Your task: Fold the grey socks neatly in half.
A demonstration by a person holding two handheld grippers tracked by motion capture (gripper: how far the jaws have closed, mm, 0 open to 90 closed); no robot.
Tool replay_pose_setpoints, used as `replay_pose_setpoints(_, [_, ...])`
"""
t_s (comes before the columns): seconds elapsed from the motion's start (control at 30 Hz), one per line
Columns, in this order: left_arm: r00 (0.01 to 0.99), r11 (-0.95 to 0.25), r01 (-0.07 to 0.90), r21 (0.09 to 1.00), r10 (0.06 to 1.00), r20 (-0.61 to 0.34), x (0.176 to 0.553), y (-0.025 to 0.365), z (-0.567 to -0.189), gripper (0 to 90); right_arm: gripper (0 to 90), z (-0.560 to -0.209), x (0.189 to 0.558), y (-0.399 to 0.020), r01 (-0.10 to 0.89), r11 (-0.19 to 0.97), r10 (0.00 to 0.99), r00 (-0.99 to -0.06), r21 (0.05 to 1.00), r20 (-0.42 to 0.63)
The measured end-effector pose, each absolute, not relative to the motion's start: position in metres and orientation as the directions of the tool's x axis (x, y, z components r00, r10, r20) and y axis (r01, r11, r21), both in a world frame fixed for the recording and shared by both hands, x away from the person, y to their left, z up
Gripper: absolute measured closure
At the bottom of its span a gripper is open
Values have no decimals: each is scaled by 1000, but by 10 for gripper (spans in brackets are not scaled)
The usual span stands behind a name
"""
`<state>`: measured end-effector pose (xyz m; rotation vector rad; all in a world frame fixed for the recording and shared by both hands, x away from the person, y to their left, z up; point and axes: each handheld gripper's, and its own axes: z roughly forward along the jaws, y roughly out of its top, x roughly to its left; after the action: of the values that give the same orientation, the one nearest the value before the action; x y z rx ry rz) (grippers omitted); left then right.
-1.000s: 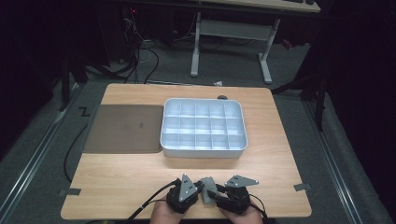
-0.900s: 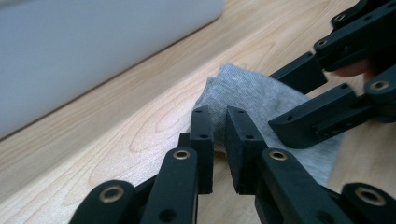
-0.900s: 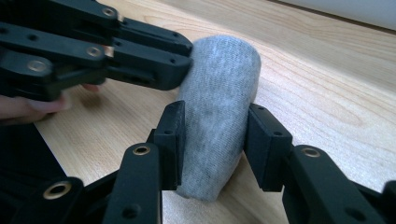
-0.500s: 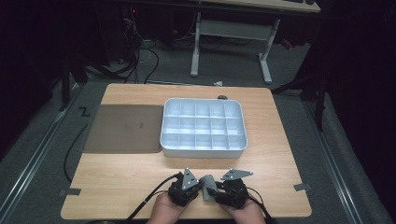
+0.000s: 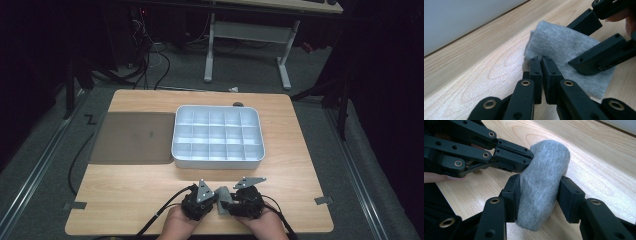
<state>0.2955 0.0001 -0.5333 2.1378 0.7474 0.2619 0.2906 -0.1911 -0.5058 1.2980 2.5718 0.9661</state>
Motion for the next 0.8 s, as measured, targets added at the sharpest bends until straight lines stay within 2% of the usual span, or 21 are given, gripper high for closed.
replay_pose_setpoints(0.17, [800, -475, 423, 772, 596, -71, 296, -1, -533, 877, 593, -504, 298, -192, 716, 428, 758, -617, 552, 212])
replay_pose_setpoints(0.4, [799, -476, 423, 771, 597, -70, 296, -2, -534, 880, 577, -503, 307, -191, 760, 423, 765, -591, 494, 254])
replay_pose_setpoints(0.53, [798, -473, 416, 777, 599, -63, 295, -1, -533, 877, 626, -503, 307, -190, 754, 435, 763, -599, 492, 242])
replay_pose_setpoints(0.57, [798, -469, 409, 783, 599, -58, 294, 1, -533, 863, 645, -502, 307, -191, 751, 440, 759, -604, 491, 242])
replay_pose_setpoints(0.63, [796, -449, 411, 793, 602, -72, 294, 11, -531, 737, 673, -502, 308, -192, 744, 445, 752, -613, 498, 245])
replay_pose_setpoints(0.67, [790, -444, 407, 799, 610, -64, 293, 18, -529, 704, 676, -502, 308, -192, 739, 449, 747, -619, 503, 242])
replay_pose_setpoints(0.8, [755, -411, 406, 817, 655, -46, 290, 55, -519, 626, 688, -502, 307, -191, 725, 464, 741, -632, 510, 225])
